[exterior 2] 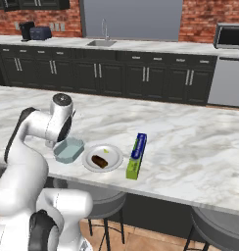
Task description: Retrieve the tupperware and aluminum foil from the cabinet and place them on the dining counter near the plate with sweet potato and lemon wedge to prepare for storing leftovers.
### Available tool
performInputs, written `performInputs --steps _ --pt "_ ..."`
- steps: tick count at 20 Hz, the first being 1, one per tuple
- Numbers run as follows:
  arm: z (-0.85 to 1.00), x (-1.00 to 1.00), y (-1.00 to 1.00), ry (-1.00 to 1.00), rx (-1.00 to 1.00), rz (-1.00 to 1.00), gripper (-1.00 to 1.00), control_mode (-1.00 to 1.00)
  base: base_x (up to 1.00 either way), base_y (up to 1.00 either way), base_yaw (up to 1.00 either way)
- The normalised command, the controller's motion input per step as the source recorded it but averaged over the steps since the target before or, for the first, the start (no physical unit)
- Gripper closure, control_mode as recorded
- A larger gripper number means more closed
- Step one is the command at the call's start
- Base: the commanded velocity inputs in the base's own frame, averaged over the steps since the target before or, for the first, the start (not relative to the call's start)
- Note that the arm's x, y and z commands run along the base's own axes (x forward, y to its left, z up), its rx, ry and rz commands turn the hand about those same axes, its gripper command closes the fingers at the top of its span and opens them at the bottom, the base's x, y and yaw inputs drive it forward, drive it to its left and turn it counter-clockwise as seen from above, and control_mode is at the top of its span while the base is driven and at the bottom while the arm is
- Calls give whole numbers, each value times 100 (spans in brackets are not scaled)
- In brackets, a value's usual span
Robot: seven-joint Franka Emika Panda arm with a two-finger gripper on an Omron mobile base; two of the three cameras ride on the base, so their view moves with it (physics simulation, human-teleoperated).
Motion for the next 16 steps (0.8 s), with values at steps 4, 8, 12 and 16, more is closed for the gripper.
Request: performInputs --steps 4,8,12,16 --pt "88 -74 -7 -13 -4 0 -100 -100 0 0 0" --pt "77 -56 0 -13 -5 -2 -100 -100 0 0 0" --pt "64 -54 0 -15 -8 -2 -100 -100 0 0 0" --pt "50 -55 0 -17 -10 -17 -100 -100 0 0 0"
